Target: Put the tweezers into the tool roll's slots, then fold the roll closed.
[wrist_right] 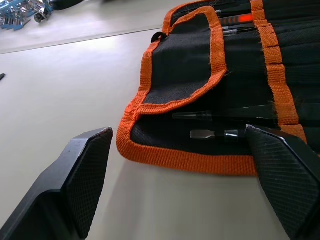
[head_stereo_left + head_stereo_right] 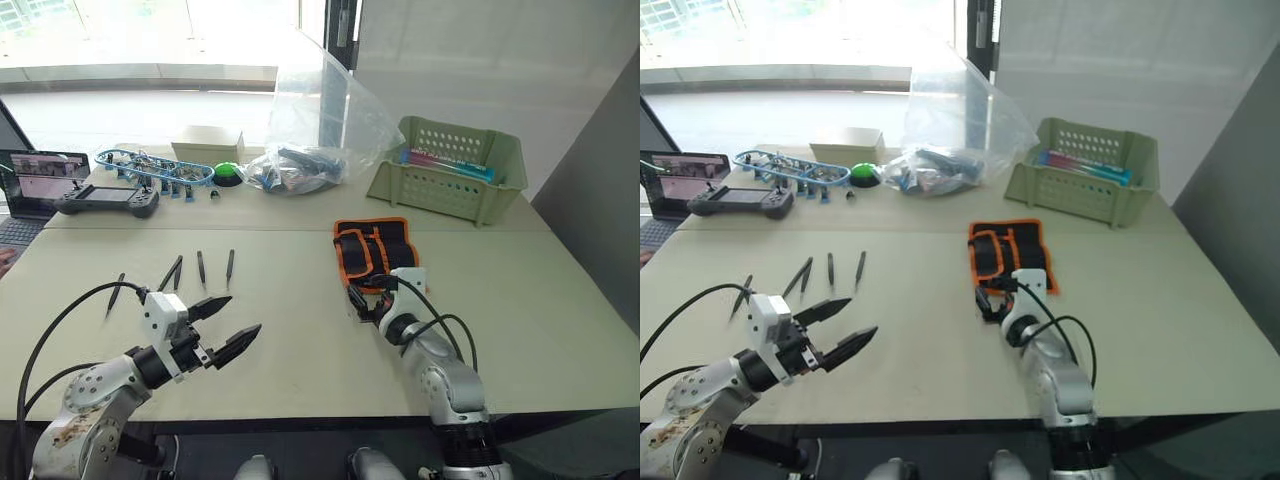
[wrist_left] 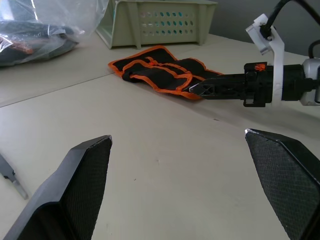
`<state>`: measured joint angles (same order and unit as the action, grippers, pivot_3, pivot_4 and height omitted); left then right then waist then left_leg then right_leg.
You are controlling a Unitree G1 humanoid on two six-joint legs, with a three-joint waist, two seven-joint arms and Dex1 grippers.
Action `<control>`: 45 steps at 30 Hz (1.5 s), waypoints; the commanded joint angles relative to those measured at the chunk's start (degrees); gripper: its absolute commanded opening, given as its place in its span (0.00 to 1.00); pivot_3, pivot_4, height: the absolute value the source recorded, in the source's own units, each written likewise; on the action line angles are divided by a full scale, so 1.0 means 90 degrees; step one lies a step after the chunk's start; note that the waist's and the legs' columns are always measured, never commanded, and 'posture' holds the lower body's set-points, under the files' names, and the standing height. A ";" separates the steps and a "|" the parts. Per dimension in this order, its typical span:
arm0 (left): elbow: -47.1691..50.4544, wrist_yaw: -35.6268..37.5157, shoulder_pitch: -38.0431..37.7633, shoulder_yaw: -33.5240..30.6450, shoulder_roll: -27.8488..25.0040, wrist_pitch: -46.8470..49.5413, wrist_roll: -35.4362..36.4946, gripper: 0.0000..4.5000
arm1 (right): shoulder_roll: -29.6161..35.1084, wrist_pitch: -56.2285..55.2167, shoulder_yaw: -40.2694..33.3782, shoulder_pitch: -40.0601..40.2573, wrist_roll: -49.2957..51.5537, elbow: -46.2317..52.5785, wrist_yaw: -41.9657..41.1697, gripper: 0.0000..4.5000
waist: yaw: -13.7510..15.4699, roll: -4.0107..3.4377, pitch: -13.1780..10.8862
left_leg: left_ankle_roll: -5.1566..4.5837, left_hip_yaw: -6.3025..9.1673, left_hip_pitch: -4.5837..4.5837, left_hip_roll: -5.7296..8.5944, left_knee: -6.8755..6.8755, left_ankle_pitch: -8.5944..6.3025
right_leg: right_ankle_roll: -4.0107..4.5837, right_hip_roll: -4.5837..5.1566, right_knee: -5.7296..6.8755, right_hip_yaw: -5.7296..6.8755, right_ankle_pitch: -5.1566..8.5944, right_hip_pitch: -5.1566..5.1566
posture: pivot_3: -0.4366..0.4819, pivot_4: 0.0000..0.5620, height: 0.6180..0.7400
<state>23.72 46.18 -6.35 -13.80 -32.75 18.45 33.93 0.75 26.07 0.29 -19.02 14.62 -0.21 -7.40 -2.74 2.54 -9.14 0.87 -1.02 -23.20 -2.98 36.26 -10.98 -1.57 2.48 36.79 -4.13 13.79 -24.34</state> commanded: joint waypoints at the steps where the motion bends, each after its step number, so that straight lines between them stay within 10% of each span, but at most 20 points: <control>1: 0.0328 -0.0041 0.0096 0.0006 -0.0061 0.0050 0.0107 1.00 | -0.0134 -0.0294 -0.0158 -0.0385 -0.0027 -0.0400 0.0084 0.99 | -0.0007 0.0000 0.0000 | 0.0000 0.0001 0.0000 0.0000 0.0000 0.0000 | 0.0000 -0.0001 0.0000 0.0000 0.0000 0.0000 | 0.48 0.27 1.00; 10: 0.0334 -0.0128 0.0170 0.0104 0.0000 0.0030 0.0028 1.00 | -0.0439 -0.0518 -0.0236 -0.0987 0.0005 -0.1057 0.0016 0.99 | -0.0005 -0.0001 -0.0001 | 0.0000 0.0006 -0.0002 0.0000 0.0000 0.0000 | 0.0016 -0.0002 0.0000 0.0001 -0.0010 0.0001 | 0.48 0.27 1.00; 24: 0.0409 -0.0158 0.0141 0.0171 0.0015 0.0087 0.0089 1.00 | -0.0482 -0.0556 -0.0679 -0.1072 0.0065 -0.1107 0.0217 0.01 | -0.0008 -0.0003 -0.0002 | 0.0000 0.0010 -0.0006 0.0001 -0.0002 0.0000 | 0.0018 -0.0003 -0.0001 0.0001 -0.0011 -0.0001 | 0.48 0.27 1.00; 45: 0.0259 -0.0097 0.0292 0.0062 -0.0116 0.0259 0.0183 1.00 | 0.1457 -0.1361 0.1102 0.0695 -0.0586 0.1056 -0.2238 0.01 | 0.0027 -0.0003 -0.0002 | 0.0000 0.0010 -0.0009 0.0004 -0.0004 -0.0001 | -0.0020 0.0001 -0.0009 0.0002 0.0017 0.0000 | 0.48 0.27 1.00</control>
<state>25.15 44.62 -4.36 -12.43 -33.33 20.63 34.18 13.01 16.45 9.80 -12.90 9.08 5.18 -24.91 -2.51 2.51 -9.16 0.87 -0.94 -23.28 -2.94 36.23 -10.99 -1.75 2.48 36.71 -4.13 13.95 -24.34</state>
